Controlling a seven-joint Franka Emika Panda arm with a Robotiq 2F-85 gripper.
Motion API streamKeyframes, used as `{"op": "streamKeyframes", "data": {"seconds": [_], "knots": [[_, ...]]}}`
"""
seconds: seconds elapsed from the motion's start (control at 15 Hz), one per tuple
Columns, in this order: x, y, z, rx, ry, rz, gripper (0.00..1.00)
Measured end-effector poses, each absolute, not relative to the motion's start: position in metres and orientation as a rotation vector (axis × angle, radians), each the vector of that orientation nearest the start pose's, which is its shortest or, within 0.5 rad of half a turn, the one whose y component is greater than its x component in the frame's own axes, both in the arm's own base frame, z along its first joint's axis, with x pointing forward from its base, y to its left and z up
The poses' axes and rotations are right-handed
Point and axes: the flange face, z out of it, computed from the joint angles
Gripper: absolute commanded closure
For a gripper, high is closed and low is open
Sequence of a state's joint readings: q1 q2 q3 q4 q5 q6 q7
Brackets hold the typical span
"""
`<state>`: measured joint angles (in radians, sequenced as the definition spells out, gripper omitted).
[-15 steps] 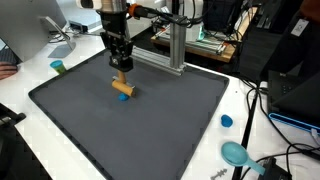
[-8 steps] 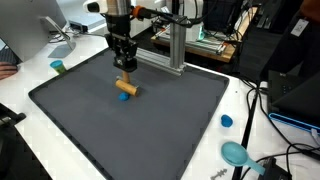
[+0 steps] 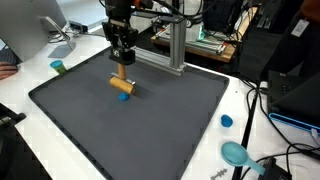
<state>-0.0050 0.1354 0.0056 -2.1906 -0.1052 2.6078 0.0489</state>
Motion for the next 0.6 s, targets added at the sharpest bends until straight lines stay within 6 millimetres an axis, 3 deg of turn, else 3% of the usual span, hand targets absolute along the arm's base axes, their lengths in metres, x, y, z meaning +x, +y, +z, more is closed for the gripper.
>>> {"op": "streamKeyframes", "data": {"seconds": [0.4, 0.6], "knots": [[0.585, -0.002, 0.325, -3.158, 0.023, -0.459, 0.78], [0.592, -0.003, 0.322, -3.157, 0.047, -0.458, 0.78]]}}
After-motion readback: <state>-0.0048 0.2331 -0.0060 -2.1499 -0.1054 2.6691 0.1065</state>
